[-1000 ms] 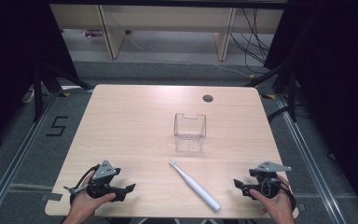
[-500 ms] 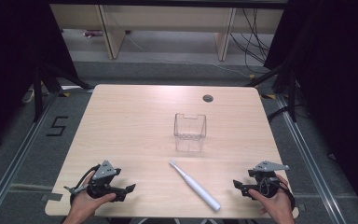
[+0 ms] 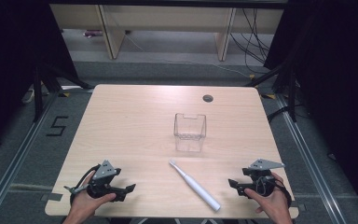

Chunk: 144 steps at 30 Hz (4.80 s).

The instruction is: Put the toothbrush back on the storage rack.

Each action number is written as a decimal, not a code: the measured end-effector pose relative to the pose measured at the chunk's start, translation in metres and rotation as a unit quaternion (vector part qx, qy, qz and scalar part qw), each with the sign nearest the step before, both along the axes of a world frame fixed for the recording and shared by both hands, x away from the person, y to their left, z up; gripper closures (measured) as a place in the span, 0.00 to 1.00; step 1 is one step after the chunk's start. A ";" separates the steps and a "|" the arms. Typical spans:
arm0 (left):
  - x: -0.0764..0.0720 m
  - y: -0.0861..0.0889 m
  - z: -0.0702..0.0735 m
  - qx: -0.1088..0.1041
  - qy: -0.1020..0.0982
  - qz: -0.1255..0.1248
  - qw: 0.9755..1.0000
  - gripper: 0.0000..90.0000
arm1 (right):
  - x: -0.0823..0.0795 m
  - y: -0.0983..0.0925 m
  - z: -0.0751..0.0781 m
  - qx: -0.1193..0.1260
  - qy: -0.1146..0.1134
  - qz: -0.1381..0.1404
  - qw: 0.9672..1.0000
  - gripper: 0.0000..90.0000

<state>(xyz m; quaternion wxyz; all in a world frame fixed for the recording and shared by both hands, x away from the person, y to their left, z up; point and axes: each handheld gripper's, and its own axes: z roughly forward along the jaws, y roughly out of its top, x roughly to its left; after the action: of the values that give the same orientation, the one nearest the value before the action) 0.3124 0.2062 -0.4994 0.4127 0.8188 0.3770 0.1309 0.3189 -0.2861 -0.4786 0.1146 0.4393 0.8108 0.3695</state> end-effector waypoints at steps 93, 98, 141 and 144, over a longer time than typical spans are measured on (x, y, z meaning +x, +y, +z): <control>0.000 -0.003 -0.002 0.003 0.000 -0.005 1.000 0.18 | 0.036 0.136 0.018 -0.134 0.049 0.191 0.971 0.49; 0.000 -0.002 -0.001 0.005 0.002 -0.004 1.000 0.18 | 0.036 0.138 0.015 -0.135 0.057 0.195 0.970 0.53; 0.000 -0.003 -0.001 0.014 -0.001 -0.012 1.000 0.18 | 0.040 0.162 0.003 -0.216 0.123 0.258 0.934 0.70; 0.000 -0.003 0.000 0.019 -0.002 -0.014 1.000 0.18 | 0.042 0.165 0.003 -0.234 0.124 0.263 0.928 0.72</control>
<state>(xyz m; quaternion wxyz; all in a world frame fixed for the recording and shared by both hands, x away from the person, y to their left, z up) 0.3123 0.2035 -0.4996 0.3994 0.8317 0.3617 0.1340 0.3612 -0.1213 -0.4752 0.0112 0.2131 0.9684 0.1290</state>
